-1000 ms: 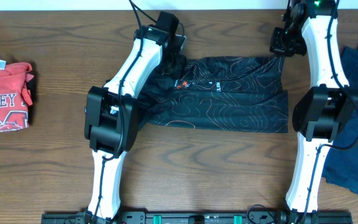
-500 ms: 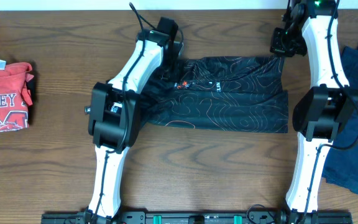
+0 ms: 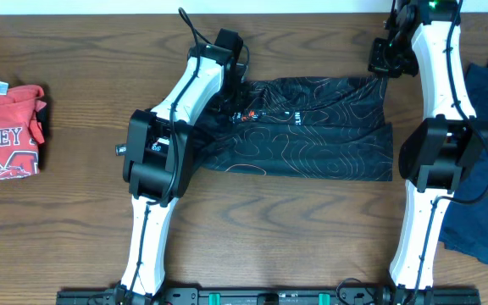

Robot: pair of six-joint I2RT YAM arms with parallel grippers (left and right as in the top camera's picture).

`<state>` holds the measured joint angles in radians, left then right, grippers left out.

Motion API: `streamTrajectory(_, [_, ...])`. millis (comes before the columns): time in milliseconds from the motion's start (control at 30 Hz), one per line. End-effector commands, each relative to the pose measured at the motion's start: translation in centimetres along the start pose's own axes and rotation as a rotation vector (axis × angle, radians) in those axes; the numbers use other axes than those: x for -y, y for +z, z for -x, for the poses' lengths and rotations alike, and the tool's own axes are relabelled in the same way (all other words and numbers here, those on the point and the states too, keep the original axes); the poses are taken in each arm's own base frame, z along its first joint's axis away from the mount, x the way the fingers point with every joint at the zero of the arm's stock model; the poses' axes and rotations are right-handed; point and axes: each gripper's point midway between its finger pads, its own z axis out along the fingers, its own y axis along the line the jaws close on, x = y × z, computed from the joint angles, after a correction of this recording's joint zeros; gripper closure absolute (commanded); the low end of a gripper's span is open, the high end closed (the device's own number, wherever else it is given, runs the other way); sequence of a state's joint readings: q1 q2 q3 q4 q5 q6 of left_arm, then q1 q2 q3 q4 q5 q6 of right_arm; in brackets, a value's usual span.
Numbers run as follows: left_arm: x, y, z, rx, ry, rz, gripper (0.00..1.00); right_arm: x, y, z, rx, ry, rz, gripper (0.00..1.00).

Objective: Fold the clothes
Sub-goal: 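Tug the jersey ends outward with both grippers to smooth the strip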

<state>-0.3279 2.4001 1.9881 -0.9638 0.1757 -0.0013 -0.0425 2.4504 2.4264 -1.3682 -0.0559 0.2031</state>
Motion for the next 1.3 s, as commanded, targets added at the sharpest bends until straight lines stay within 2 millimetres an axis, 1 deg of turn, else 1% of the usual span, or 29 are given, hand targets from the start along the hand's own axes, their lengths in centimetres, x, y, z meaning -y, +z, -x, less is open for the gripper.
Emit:
streamTrajectory(0, [-0.4,0.3,-0.1,-0.008,-0.005,0.013,0.94,-0.4,-0.5,0.4,0.018,-0.016,0.009,0.99])
streamTrajectory(67, [-0.5,0.3,-0.1,-0.008,-0.014,0.016,0.94,-0.4,-0.5,0.4,0.018,-0.016,0.009,0.99])
streamTrajectory(133, [-1.2,-0.1,0.1,0.003,-0.052,0.061,0.94,-0.4,-0.5,0.4,0.017,-0.016,0.009,0.99])
streamTrajectory(233, [-2.1,-1.6,0.8,0.038,-0.066,0.124,0.94,-0.4,-0.5,0.3,0.015,-0.016,0.009,0.99])
streamTrajectory(300, [-2.5,-3.4,1.5,0.081,-0.065,0.154,0.94,-0.4,-0.5,0.3,0.015,-0.016,0.009,0.99])
streamTrajectory(400, [-2.9,-6.8,2.5,0.161,-0.065,0.196,0.94,-0.4,-0.5,0.4,0.017,-0.016,0.009,0.99])
streamTrajectory(500, [-3.6,-9.9,3.2,0.231,-0.069,0.231,0.94,-0.4,-0.5,0.4,0.017,-0.016,0.009,0.99])
streamTrajectory(633, [-4.7,-13.4,3.4,0.295,-0.095,0.244,0.94,-0.4,-0.5,0.3,0.015,-0.016,0.008,0.99])
streamTrajectory(700, [-5.2,-14.4,3.3,0.312,-0.107,0.250,0.94,-0.4,-0.5,0.2,0.011,-0.016,0.008,0.99])
streamTrajectory(800, [-6.2,-15.2,2.9,0.314,-0.124,0.259,0.94,-0.4,-0.5,0.0,0.004,-0.015,0.007,0.99])
streamTrajectory(933, [-7.7,-15.2,1.5,0.258,-0.144,0.274,0.94,-0.5,-0.8,0.2,0.013,-0.027,0.012,0.99])
streamTrajectory(1000, [-8.6,-15.3,1.1,0.247,-0.160,0.289,0.94,-0.5,-1.2,0.4,0.025,-0.027,0.014,0.99])
streamTrajectory(1067, [-9.8,-15.8,0.9,0.248,-0.179,0.327,0.94,-0.6,-1.9,0.9,0.047,-0.028,0.019,0.99])
streamTrajectory(1267, [-11.8,-17.2,0.3,0.259,-0.218,0.343,0.94,-1.0,-4.1,1.9,0.103,-0.035,0.030,0.99])
